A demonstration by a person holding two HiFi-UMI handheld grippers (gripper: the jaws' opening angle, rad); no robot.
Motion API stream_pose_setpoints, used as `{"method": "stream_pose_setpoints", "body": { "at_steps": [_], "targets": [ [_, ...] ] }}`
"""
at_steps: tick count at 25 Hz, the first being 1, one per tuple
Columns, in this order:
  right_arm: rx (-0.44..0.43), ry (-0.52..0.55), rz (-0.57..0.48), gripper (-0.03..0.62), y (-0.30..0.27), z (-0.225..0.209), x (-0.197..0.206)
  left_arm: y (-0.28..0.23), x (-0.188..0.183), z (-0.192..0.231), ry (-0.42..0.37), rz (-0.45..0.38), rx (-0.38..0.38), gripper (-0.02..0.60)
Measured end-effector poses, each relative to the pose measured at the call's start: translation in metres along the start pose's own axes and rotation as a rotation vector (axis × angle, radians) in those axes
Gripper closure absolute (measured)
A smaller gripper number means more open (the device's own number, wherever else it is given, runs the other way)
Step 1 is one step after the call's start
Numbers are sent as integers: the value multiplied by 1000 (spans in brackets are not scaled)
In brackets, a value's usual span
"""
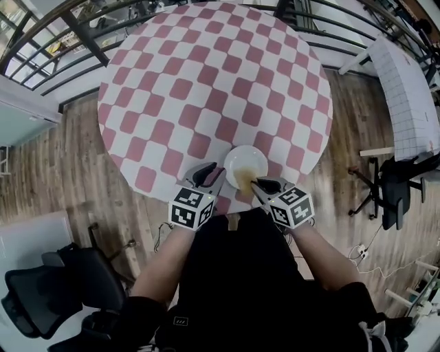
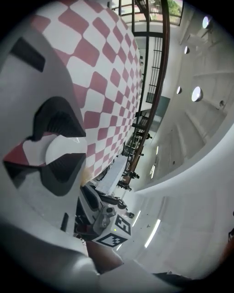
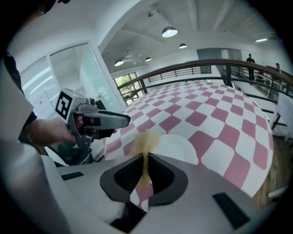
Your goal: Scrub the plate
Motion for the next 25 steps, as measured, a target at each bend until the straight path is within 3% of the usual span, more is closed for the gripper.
{"method": "stream_pose_setpoints", "body": {
  "at_steps": [5, 11, 18, 25],
  "targets": [
    [12, 13, 138, 556, -28, -14, 15, -35, 24, 11, 42, 108, 36, 463],
    [37, 46, 246, 556, -50, -23, 22, -53, 41, 14, 28, 197, 20, 460],
    [49, 63, 293, 556, -58, -33, 31, -70, 57, 14, -29, 298, 1, 460],
    [39, 181, 345, 554, -56, -36, 29, -75, 58, 17, -36, 321, -3, 460]
  ]
}}
Point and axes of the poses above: the fingertips, and each gripper's own axes: y backward along the fingers, z to its left, x out of its underside, the point moved 9 cm from there along y, backward along the fingers, and after that the axes turned 5 degrees about -z, right-handed, at the moved point
